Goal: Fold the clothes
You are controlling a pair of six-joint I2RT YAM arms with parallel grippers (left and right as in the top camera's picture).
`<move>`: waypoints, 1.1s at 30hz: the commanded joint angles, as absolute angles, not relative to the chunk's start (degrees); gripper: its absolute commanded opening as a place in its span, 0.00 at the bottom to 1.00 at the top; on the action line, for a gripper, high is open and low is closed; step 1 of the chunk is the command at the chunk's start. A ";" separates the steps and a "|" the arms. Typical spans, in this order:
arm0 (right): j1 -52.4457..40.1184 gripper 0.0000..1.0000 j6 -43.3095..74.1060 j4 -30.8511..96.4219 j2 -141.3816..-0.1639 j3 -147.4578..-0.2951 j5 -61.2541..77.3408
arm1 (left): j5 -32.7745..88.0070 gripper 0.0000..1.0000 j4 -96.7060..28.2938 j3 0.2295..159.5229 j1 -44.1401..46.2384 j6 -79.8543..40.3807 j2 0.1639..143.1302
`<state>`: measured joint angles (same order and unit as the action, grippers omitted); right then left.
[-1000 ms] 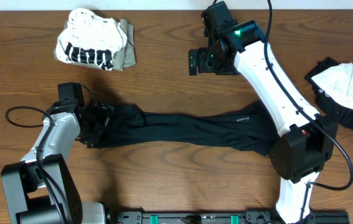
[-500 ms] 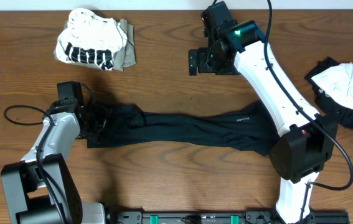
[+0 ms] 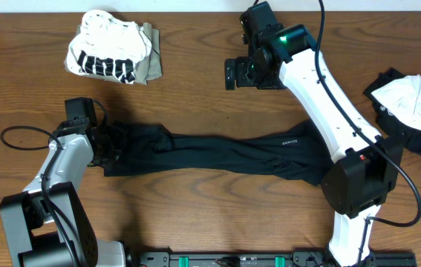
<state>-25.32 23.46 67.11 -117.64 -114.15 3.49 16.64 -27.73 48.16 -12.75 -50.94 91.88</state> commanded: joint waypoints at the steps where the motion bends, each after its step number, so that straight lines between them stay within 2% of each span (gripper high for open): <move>1: -25.26 0.99 23.07 67.31 -117.64 -113.78 3.90 | 15.35 0.23 -27.44 47.68 -12.95 -50.87 92.60; 4: -25.26 0.99 23.07 67.26 -117.64 -113.78 3.90 | 15.38 0.19 -27.29 47.68 -12.95 -49.69 92.60; 7: -25.26 0.99 23.09 67.11 -117.64 -113.78 3.90 | 15.35 0.06 -27.46 47.70 -12.95 -47.13 92.58; 33: -25.26 0.99 23.07 67.07 -117.64 -113.78 3.88 | 6.94 0.06 -36.27 48.77 -12.95 -39.27 85.19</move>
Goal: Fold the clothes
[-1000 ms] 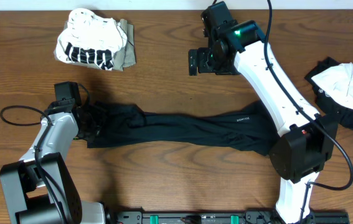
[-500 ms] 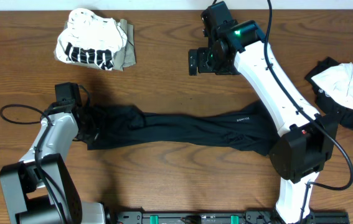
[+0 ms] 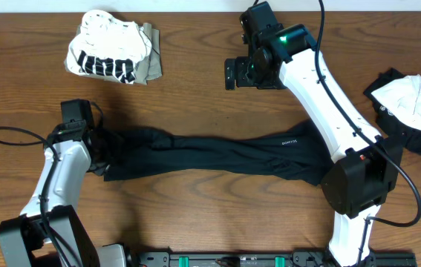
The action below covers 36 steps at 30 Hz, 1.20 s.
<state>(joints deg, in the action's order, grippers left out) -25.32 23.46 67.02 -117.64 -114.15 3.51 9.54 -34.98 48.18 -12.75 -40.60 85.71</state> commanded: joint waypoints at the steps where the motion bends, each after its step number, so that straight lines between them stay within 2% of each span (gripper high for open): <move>1: -25.26 0.99 23.07 67.07 -117.64 -113.75 3.88 | 6.70 0.06 -36.99 48.77 -12.95 -39.24 85.19; 9: -25.26 0.99 23.07 67.05 -117.64 -113.67 3.88 | 6.57 0.06 -42.26 48.77 -12.95 -40.99 85.19; 20: -25.26 0.99 23.07 66.92 -117.64 -113.67 3.88 | 4.80 0.06 -43.09 49.84 -12.95 -40.69 84.99; 36: -25.26 0.99 22.65 66.92 -117.64 -113.56 3.42 | 0.80 0.06 -50.22 51.86 -12.95 -42.13 78.52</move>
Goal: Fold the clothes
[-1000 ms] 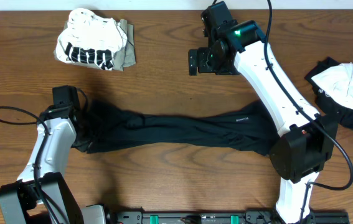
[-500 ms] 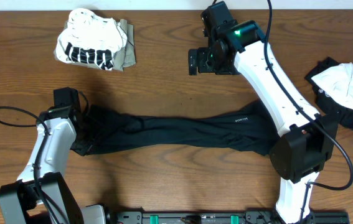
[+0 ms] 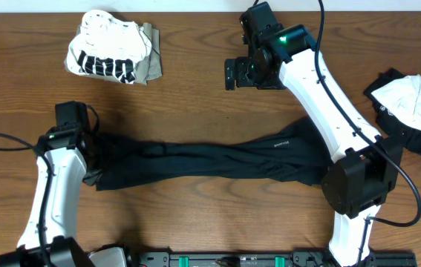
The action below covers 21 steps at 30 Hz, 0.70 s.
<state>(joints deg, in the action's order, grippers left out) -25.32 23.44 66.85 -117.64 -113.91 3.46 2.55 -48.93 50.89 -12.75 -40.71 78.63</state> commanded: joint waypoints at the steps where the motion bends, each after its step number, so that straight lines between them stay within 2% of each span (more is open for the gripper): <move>1: -25.26 0.99 22.63 66.94 -117.64 -113.56 3.40 | 0.80 0.06 -50.76 51.75 -12.95 -42.17 78.56; 9: -25.26 0.99 22.65 67.05 -117.64 -113.56 3.42 | 0.82 0.08 -56.34 51.44 -12.95 -45.34 78.61; 10: -25.26 0.99 22.63 67.05 -117.64 -113.56 3.42 | 0.82 0.17 -56.77 51.44 -12.95 -45.32 78.61; 11: -25.26 0.99 22.63 67.07 -117.64 -113.56 3.42 | 0.80 0.40 -57.08 51.44 -12.95 -45.30 78.61; 13: -25.26 0.99 22.63 67.11 -117.64 -113.56 3.44 | 0.78 0.71 -57.19 51.40 -12.95 -45.30 78.61; 14: -25.26 0.99 22.63 67.11 -117.64 -113.56 3.44 | 0.78 0.92 -57.17 51.37 -12.95 -45.30 78.61; 15: -25.26 0.99 22.65 67.11 -117.64 -113.56 3.44 | 0.75 0.98 -57.17 51.37 -12.95 -45.32 78.61; 21: -25.47 0.99 22.65 67.40 -117.64 -113.56 5.02 | 0.84 1.00 -57.21 51.40 -12.93 -44.27 78.59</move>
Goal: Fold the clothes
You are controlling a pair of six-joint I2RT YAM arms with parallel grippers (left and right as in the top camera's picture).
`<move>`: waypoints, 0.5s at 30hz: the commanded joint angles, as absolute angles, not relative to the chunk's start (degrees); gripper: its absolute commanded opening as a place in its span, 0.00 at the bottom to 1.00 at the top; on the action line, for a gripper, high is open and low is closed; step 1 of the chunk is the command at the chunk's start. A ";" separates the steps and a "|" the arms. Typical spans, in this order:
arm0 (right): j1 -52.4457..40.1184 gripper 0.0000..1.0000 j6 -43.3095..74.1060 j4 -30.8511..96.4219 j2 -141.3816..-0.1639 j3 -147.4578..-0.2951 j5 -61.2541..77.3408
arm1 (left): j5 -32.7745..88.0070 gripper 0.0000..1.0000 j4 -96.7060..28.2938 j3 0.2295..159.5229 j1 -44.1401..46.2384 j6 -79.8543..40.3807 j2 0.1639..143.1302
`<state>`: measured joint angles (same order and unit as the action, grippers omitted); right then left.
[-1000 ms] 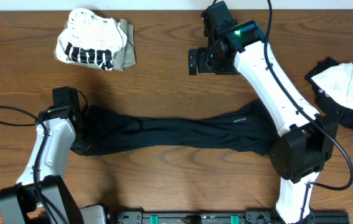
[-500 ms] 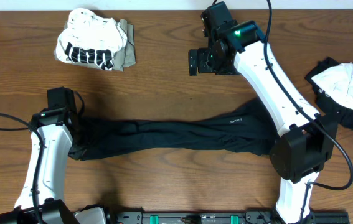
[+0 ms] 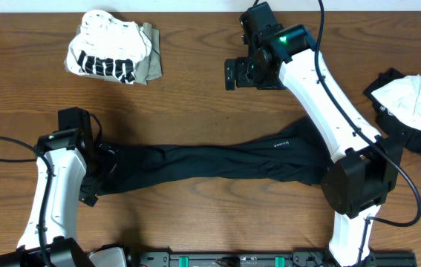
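Observation:
A long black garment (image 3: 217,162) lies stretched across the middle of the table, running from near the right arm's base to the left arm. My left gripper (image 3: 100,172) is at its bunched left end, and its fingers seem shut on the cloth, though they are partly hidden by it. My right gripper (image 3: 229,74) hovers at the back centre, well clear of the garment, open with nothing between its fingers.
A folded white top with black stripes, on an olive piece (image 3: 113,48), lies at the back left. A heap of white and black clothes (image 3: 412,105) sits at the right edge. The right arm's base (image 3: 355,185) stands on the garment's right end.
My left gripper has shifted slightly toward the front and right with the garment's left end. The cloth there looks a little more bunched. The right arm has not moved.
My left gripper was on the left end of the black garment, which lay slack and wavy. At each later moment the gripper stood farther left, and the garment lay drawn out longer and straighter. Now it sits slightly nearer the front. The right arm stayed still throughout.

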<state>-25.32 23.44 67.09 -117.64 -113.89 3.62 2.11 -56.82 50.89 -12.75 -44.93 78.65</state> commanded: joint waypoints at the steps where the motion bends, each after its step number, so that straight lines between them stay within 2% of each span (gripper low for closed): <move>1: -25.47 0.99 22.63 67.59 -117.64 -113.56 6.15 | 1.06 0.95 -57.21 51.40 -12.86 -43.29 78.54; 3: -25.47 0.99 21.82 68.14 -117.58 -113.58 9.15 | 2.74 0.85 -57.41 51.40 -12.56 -40.86 78.43; 6: -25.47 0.99 16.99 69.60 -117.23 -113.58 15.42 | 5.04 0.78 -57.41 51.40 -11.33 -37.56 78.46; 10: -26.83 0.89 15.44 74.87 -117.23 -113.56 21.08 | 5.61 0.70 -57.41 51.37 -8.88 -37.08 78.70; 12: -28.45 0.76 13.87 77.32 -117.23 -113.56 20.86 | 5.61 0.65 -57.39 51.37 -7.70 -37.10 78.98; 15: -31.27 0.48 13.21 79.64 -117.23 -113.54 18.70 | 5.58 0.58 -56.90 51.33 -6.26 -37.08 80.09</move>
<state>-28.23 15.35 78.74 -117.64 -113.78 17.56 5.41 -56.93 50.89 -7.31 -38.11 78.83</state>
